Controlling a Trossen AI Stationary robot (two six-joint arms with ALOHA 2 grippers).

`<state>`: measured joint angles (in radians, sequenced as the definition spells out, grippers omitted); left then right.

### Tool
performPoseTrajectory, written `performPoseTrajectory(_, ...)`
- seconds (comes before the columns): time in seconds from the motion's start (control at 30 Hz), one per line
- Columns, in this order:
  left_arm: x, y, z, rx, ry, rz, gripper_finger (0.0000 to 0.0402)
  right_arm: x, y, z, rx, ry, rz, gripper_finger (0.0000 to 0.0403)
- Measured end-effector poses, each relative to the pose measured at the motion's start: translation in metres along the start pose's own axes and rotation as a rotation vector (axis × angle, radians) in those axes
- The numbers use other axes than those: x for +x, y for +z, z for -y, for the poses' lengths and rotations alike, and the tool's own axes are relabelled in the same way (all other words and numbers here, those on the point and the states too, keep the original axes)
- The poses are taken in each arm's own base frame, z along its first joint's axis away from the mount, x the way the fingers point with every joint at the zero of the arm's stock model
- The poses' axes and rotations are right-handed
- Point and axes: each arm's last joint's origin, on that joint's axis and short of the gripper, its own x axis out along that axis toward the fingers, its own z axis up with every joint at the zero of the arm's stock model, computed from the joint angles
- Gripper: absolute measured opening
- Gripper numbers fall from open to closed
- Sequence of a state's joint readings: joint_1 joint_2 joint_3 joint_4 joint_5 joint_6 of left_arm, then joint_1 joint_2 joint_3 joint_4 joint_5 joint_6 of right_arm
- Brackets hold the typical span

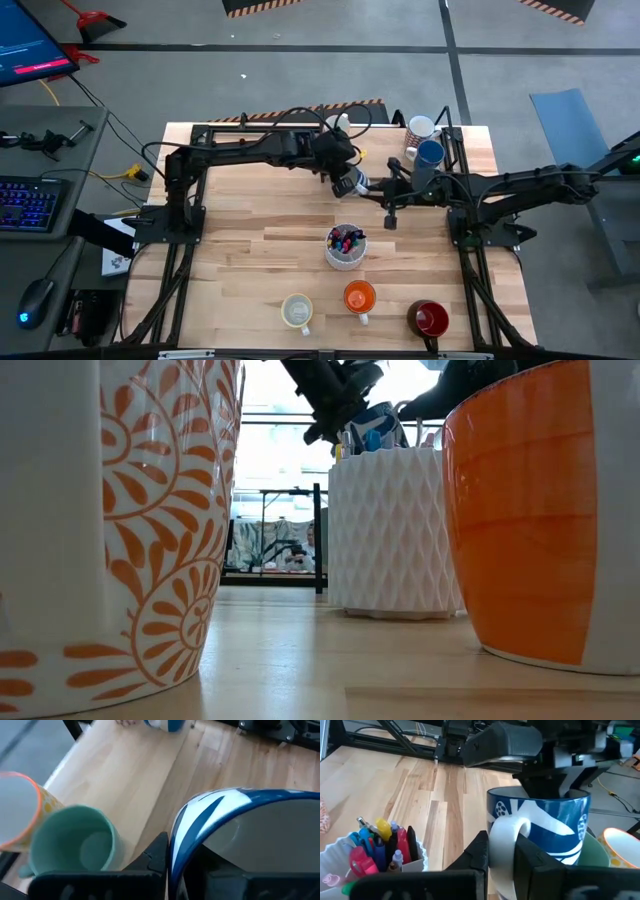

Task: Place coffee mugs
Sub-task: Put the blue patterned mug on the shelf

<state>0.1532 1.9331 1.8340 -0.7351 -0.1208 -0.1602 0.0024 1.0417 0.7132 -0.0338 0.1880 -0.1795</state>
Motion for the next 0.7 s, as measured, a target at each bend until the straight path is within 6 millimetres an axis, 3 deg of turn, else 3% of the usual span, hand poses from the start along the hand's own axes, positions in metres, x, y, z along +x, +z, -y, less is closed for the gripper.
performPoseTrajectory(0.7,-0.003,0.019,-0.004,0.23,0.069,0.179,0.0051,0.001,0.001,-0.001,-0.005,0.045,0.018,0.0005)
